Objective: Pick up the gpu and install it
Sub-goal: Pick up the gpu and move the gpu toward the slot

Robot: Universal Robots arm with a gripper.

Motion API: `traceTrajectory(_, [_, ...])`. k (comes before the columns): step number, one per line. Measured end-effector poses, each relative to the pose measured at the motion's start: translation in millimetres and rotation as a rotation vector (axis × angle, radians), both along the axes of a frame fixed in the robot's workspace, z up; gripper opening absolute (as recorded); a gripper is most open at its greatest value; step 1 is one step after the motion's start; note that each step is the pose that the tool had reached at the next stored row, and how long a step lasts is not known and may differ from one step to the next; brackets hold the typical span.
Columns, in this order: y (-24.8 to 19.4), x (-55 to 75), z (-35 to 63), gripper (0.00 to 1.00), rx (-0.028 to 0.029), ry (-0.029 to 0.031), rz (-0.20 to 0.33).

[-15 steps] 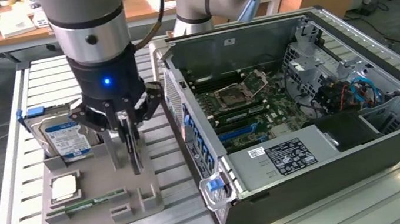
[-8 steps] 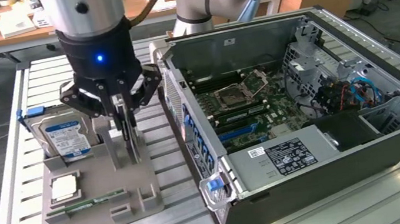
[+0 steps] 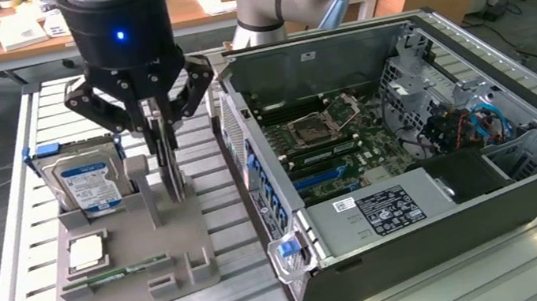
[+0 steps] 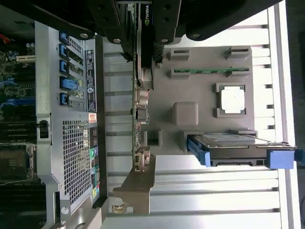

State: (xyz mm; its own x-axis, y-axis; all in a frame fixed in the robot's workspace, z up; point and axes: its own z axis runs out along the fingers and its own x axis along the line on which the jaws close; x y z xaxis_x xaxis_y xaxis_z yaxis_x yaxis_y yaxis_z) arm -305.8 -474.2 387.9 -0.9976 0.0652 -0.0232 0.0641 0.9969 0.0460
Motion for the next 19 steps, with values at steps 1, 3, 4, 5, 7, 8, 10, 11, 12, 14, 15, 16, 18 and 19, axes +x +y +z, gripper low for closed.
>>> traceTrajectory(1, [0.0,0.0,4.5,0.27,0.0001,0.0,0.0])
traceTrajectory(3, [0.0,0.0,13.4,0.27,0.0,-0.0001,0.0])
traceTrajectory(4, [0.0,0.0,18.4,0.27,0.0,-0.0001,0.0])
traceTrajectory(5, [0.0,0.0,22.9,0.27,0.0,-0.0001,0.0])
traceTrajectory(7, [0.0,0.0,31.6,0.27,0.0,-0.0001,0.0])
traceTrajectory(8, [0.0,0.0,35.3,0.27,0.0,-0.0001,0.0])
traceTrajectory(10, [0.0,0.0,37.3,0.27,0.0002,-0.0005,0.0])
traceTrajectory(11, [0.0,0.0,37.3,0.27,0.0002,-0.0004,0.0])
traceTrajectory(12, [0.0,0.0,37.4,0.27,0.0002,-0.0004,0.0])
traceTrajectory(14, [0.0,0.0,37.4,0.27,0.0,-0.0004,0.0])
traceTrajectory(15, [0.0,0.0,37.4,0.27,0.0001,-0.0003,0.0])
traceTrajectory(16, [0.0,0.0,37.5,0.27,0.0,-0.0003,0.0])
traceTrajectory(18, [0.0,0.0,37.5,0.27,0.0,-0.0003,0.0])
traceTrajectory(19, [0.0,0.0,37.5,0.27,0.0,-0.0003,0.0])
